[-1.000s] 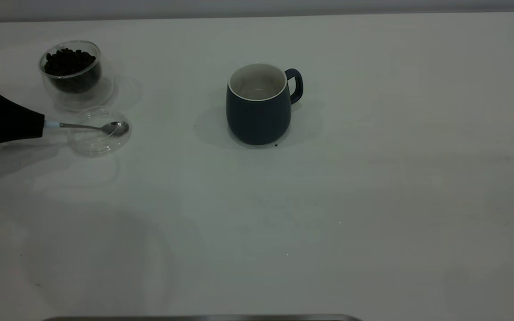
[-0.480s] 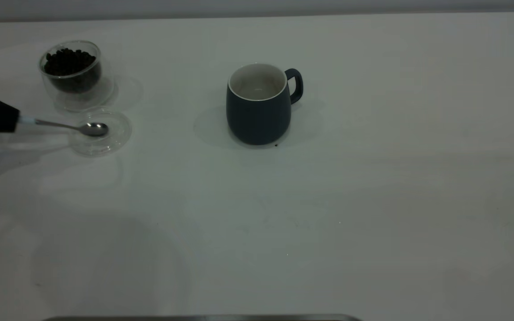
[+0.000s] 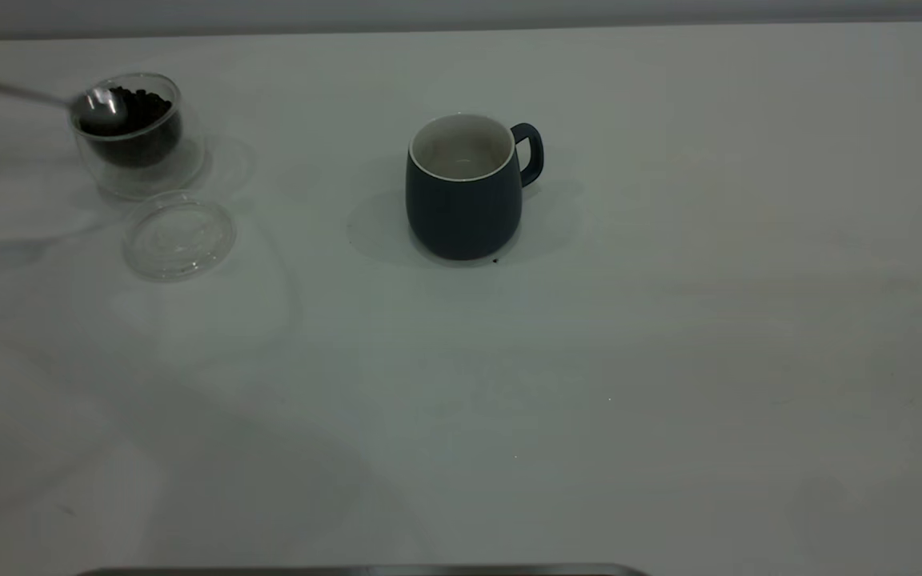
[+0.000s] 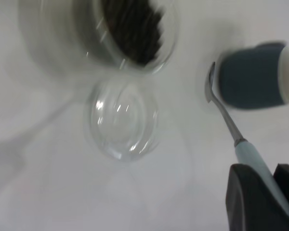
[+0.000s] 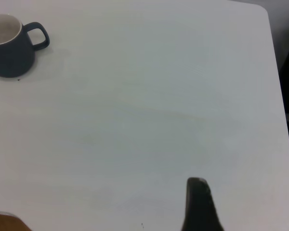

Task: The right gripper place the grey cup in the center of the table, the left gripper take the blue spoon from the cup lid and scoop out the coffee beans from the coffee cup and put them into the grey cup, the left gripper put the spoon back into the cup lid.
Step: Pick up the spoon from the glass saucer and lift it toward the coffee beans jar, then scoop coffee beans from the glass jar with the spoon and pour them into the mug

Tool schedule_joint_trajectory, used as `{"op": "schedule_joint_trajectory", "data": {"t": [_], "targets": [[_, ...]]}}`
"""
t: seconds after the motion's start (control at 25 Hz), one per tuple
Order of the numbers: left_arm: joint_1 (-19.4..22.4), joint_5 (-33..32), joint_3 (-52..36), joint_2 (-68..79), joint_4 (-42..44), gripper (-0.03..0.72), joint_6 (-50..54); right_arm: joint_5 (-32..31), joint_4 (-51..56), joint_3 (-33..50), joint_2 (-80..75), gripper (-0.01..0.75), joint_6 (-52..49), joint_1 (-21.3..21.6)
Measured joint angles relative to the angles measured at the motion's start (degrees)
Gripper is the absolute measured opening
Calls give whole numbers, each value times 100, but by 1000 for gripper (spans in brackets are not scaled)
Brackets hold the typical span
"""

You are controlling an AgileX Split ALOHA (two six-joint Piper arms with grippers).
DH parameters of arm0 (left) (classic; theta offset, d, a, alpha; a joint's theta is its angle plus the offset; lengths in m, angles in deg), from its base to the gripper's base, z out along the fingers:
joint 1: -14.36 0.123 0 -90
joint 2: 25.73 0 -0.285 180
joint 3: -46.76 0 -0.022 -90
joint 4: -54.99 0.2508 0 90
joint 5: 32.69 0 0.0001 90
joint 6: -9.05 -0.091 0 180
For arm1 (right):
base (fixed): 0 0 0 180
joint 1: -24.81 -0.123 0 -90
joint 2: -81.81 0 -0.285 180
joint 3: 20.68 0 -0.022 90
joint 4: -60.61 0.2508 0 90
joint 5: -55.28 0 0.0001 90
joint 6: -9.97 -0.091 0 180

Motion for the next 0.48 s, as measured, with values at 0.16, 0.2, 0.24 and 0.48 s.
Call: {"op": "schedule_joint_trajectory", "data": {"t": [0.16,0.2,0.24,0.48], "targets": [[0,102,200,-199,15,128,-24,0,0,0,0,462,0,0],[0,183,258,-187,21,128,-24,0,0,0,0,462,0,0],[0,301,321,-166,33,128,-18,0,0,0,0,462,0,0],[0,865,423,47,27,128,-33,0,0,0,0,462,0,0]]}}
